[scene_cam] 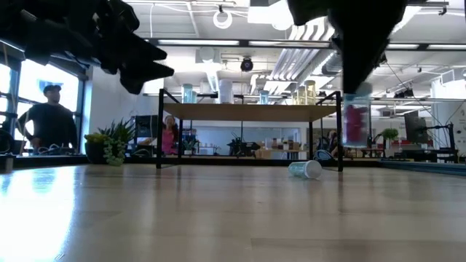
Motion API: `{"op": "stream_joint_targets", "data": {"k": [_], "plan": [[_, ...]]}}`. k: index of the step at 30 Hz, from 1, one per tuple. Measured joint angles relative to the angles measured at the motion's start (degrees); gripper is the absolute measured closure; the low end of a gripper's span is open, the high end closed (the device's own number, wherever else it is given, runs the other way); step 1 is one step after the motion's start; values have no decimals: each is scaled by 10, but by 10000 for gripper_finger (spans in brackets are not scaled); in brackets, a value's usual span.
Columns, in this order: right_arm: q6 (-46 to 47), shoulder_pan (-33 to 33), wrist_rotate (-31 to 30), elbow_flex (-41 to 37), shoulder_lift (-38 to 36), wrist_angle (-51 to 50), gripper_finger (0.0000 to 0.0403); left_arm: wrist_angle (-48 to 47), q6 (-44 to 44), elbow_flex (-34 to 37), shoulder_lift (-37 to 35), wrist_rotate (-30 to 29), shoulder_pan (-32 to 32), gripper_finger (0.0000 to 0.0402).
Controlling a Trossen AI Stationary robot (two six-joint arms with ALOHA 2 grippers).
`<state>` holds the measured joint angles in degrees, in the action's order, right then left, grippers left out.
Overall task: Pick and place medicine bottles onto shelf by color
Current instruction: Put the bottom blue pill bottle on the shelf aligned with the other blue pill bottle
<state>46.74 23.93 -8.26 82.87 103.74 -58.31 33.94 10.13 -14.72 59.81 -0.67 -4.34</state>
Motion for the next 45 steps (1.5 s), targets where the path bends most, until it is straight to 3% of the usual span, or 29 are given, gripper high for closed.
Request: {"op": "stream_joint_targets", "data": {"k": [9, 13, 25, 32, 45], "plan": [[-99, -57, 4, 0, 0, 50, 308, 140, -13, 0, 150, 29, 0, 193], [-142, -78, 4, 0, 0, 80, 308, 188, -13, -18, 215, 70, 0, 193], [-211, -114, 19, 0, 0, 139, 308, 195, -13, -136, 379, 91, 0, 193], [-232, -116, 23, 0, 0, 166, 308, 194, -7, -187, 433, 152, 1, 193], [-243, -115, 23, 0, 0, 188, 308, 184, 3, -228, 465, 185, 15, 193]]}}
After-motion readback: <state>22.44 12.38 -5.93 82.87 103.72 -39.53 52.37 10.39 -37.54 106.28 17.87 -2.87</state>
